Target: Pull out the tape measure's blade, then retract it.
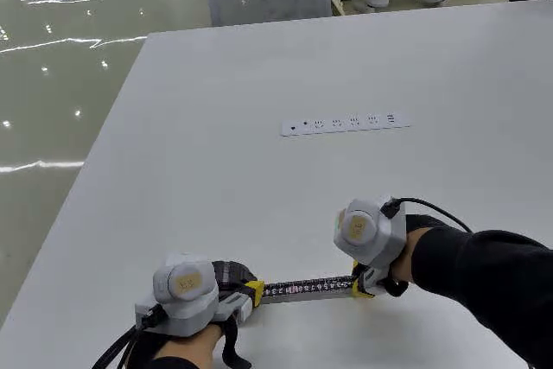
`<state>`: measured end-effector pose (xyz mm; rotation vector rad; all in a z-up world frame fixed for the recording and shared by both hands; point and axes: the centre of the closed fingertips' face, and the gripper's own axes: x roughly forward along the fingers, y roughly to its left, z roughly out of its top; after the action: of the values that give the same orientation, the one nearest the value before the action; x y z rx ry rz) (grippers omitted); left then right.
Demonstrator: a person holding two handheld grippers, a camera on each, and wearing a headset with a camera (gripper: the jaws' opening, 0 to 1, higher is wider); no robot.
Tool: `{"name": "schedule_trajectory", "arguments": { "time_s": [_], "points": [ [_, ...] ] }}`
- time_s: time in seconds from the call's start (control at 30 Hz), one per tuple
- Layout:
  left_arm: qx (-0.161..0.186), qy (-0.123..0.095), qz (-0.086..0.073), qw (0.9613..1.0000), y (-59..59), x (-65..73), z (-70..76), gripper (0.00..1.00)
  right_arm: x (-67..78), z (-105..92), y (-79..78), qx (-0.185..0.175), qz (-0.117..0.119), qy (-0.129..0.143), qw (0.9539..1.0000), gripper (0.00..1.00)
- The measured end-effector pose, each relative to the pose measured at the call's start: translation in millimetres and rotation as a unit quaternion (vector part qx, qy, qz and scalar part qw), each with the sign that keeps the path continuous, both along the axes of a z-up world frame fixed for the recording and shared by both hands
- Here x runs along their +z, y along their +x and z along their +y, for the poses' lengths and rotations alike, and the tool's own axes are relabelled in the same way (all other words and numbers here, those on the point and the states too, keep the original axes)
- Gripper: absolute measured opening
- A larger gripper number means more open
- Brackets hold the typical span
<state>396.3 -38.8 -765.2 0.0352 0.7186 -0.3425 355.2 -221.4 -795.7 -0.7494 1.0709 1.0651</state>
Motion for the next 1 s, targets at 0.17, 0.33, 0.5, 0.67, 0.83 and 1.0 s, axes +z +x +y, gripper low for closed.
{"name": "schedule_trajectory", "arguments": {
  "time_s": [0.17, 0.33, 0.5, 0.67, 0.83, 1.0],
  "points": [
    [-0.006, -0.005, 0.002, 1.0, -0.1, -0.6, 0.4, 0.59, -0.4, 2.5, 1.6, -0.002, 0.002, 0.006, 1.0, 0.08],
    [-0.004, -0.009, 0.002, 1.0, 0.4, -0.8, 0.5, 0.59, -1.0, 5.6, 1.3, 0.003, -0.001, 0.001, 1.0, 0.08],
    [-0.006, -0.01, 0.011, 0.9999, -0.3, -0.6, -0.2, 0.59, -0.7, 7.1, 2.4, 0.007, 0.004, -0.001, 1.0, 0.08],
    [-0.005, -0.012, 0.007, 0.9999, -0.1, -0.5, 0.0, 0.59, -0.8, 9.3, 2.8, 0.007, 0.003, 0.001, 1.0, 0.08],
    [-0.005, -0.016, 0.01, 0.9998, 0.1, -0.4, -0.2, 0.59, -1.1, 14.1, 4.9, 0.009, 0.004, 0.005, 0.9999, 0.08],
    [-0.003, -0.025, 0.014, 0.9996, 1.3, -2.2, 0.5, 0.59, -1.9, 18.4, 6.3, 0.011, 0.0, 0.007, 0.9999, 0.08]
  ]
}}
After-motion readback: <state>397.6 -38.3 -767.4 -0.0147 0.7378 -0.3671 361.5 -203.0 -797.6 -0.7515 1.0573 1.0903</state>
